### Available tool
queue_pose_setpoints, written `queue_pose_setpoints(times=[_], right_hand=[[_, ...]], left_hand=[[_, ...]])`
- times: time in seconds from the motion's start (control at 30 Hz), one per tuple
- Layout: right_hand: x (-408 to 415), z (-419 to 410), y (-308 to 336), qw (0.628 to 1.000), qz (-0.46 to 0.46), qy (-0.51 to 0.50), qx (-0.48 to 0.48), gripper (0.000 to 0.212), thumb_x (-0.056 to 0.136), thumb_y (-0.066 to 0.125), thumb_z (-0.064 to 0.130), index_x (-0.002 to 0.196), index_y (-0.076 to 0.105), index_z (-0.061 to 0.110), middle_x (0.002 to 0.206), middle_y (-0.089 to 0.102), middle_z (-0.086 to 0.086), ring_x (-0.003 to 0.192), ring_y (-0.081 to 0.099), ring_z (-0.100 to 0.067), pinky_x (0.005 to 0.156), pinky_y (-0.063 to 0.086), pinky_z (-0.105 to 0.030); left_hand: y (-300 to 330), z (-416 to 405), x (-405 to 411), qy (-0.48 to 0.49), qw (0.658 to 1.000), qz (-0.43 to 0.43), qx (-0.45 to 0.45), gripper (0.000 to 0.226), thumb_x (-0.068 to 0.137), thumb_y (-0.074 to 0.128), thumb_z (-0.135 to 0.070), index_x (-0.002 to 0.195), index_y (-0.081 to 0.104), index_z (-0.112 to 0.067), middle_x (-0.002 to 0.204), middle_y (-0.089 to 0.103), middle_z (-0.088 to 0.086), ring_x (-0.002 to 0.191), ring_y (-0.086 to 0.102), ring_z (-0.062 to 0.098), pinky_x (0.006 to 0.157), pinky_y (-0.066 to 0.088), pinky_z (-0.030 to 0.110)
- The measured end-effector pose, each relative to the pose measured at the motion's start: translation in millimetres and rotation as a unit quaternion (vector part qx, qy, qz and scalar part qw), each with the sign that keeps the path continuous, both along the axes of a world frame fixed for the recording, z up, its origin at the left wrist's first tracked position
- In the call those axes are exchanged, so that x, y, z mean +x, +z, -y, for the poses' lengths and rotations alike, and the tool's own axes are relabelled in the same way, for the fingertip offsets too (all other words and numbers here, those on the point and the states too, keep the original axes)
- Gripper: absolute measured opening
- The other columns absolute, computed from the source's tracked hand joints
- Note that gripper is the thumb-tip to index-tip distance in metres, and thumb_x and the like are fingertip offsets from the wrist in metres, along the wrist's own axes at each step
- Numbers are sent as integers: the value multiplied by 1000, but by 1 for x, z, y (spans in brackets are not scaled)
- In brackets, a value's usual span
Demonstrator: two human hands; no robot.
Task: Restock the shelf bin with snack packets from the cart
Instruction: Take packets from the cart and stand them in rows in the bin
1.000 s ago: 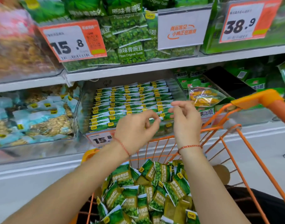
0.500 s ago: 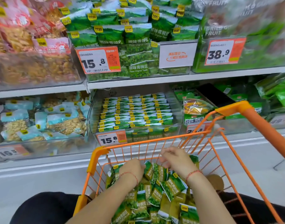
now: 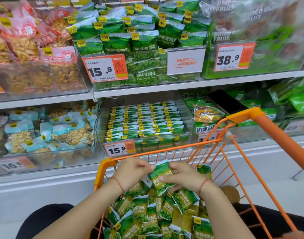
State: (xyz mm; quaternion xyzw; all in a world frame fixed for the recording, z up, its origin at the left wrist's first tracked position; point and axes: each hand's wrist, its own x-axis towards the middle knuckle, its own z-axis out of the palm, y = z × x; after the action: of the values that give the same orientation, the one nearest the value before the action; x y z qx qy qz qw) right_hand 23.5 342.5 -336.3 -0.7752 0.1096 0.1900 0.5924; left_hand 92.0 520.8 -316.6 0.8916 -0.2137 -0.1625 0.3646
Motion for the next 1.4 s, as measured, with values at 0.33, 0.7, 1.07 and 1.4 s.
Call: queue_pose_setpoints(times=[0.33,0.7,1.07,1.4], right_hand=[[10,13,39,993,100,-38,-54,36,79,72,39,92,64,7,89,66,-8,88,65,-22,78,55,-38],[74,59,55,849,164,-362,-347,31,97,45,20,124,59,12,104,67,-15,82,59,-30,67,42,-31],[81,63,33,848,175,-296,-403,41,94,49,20,134,52,10,124,59,-14,97,60,-31,71,41,-29],[80,62,33,845,166,-313,-402,41,95,47,23,135,51,14,128,57,-11,102,59,-29,69,33,-25]], left_hand=[[17,20,15,-140,989,-17,-50,17,82,73,-33,90,68,-18,74,67,-4,50,53,2,58,47,32],[43,92,95,-8,988,155,-1,38,94,56,-30,126,57,-10,123,62,8,116,55,26,84,40,27],[12,155,124,-90,977,95,166,28,89,65,-33,111,64,-16,113,63,11,103,58,23,87,44,29],[18,173,128,-158,924,150,315,16,86,59,-10,72,63,-16,63,53,3,49,44,19,42,33,21]])
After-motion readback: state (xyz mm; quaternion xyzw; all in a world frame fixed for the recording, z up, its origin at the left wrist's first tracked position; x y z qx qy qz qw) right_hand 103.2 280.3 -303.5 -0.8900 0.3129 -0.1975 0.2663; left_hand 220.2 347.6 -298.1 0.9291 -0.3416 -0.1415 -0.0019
